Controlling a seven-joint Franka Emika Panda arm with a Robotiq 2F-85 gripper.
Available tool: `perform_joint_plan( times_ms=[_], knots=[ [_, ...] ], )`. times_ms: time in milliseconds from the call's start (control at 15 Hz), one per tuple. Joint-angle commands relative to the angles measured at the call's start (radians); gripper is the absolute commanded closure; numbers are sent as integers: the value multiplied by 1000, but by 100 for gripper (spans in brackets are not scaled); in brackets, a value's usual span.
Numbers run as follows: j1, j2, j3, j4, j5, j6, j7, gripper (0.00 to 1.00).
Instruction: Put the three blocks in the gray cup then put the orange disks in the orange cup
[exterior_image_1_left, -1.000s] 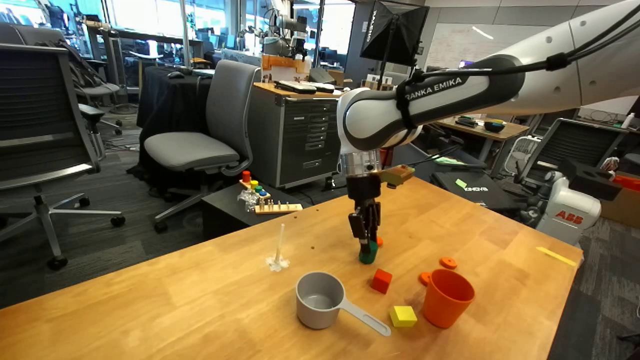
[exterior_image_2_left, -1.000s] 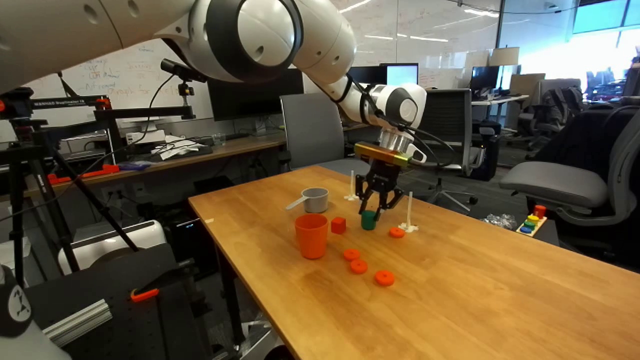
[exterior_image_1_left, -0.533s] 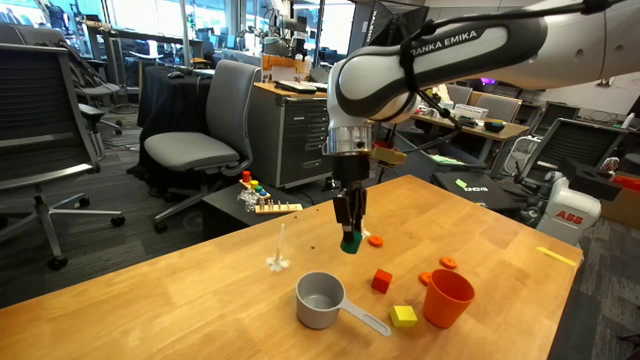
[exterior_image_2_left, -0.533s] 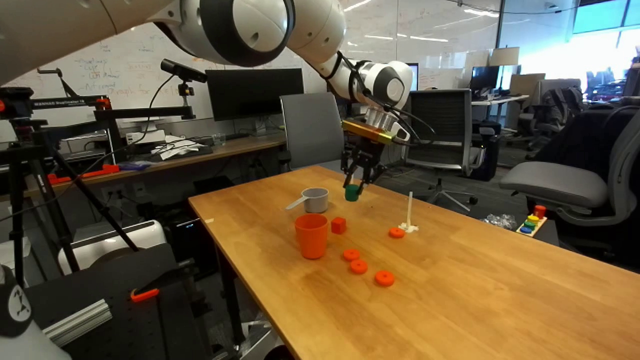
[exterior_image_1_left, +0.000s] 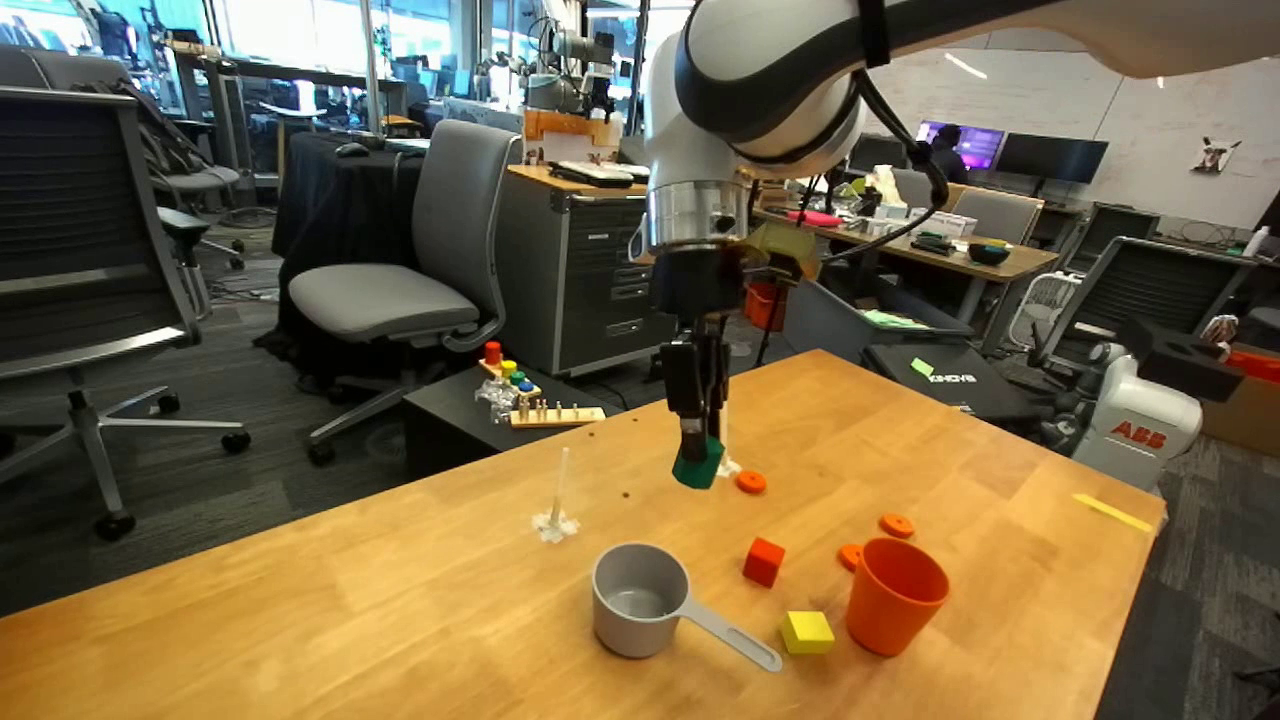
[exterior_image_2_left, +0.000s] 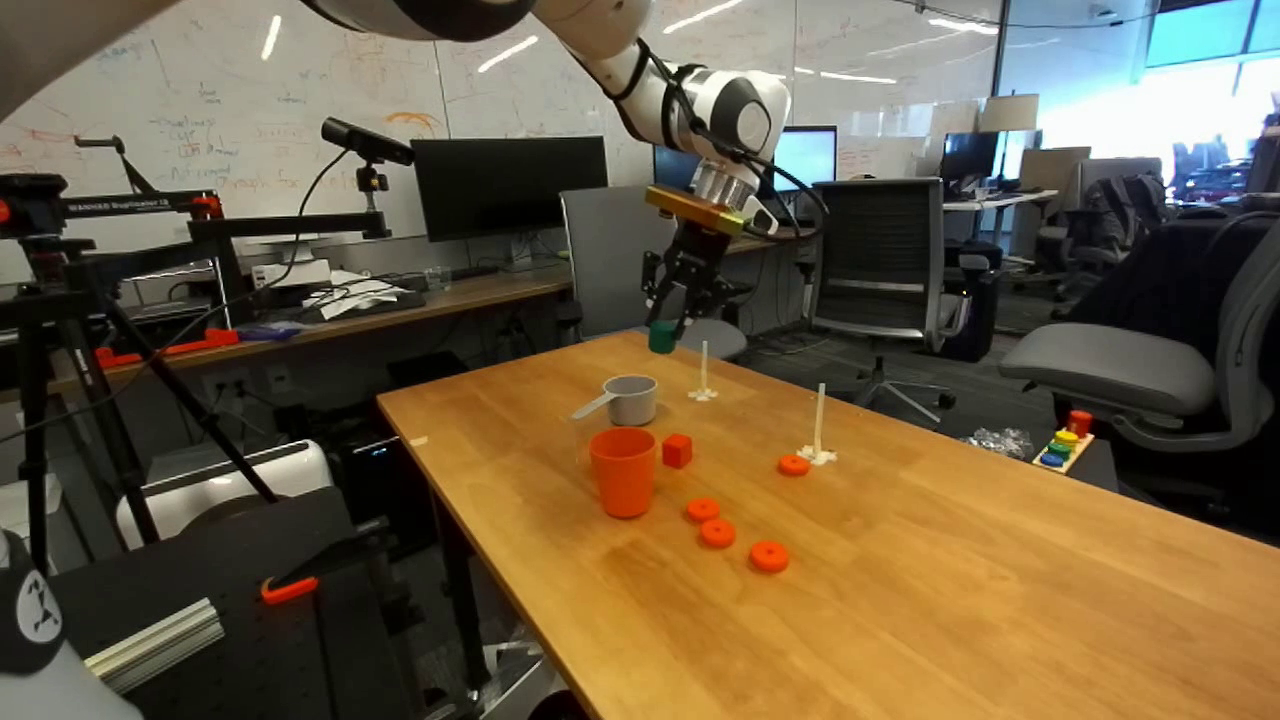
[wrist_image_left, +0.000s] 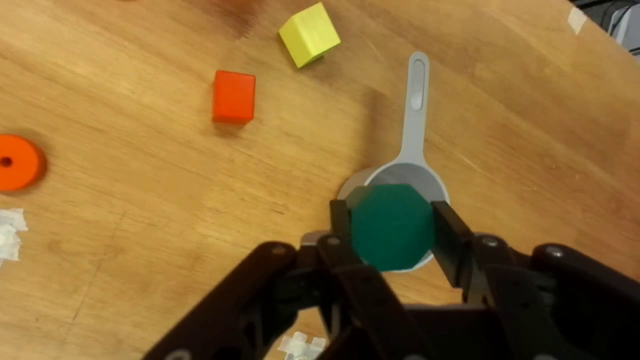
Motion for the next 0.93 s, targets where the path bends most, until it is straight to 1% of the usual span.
perform_joint_plan(
  times_ms=[0, 133, 200, 267, 533, 867],
  knots=[
    [-18, -104, 20, -168, 13, 34, -18, 81],
    [-17, -103, 25, -189, 5, 61, -52, 81],
    [10, -105, -11, -192, 28, 73, -76, 81],
    [17, -99, -14, -192, 18, 87, -86, 81],
    [31, -64, -18, -159, 16, 100, -112, 81],
    [52, -19, -20, -102, 11, 83, -121, 81]
  ],
)
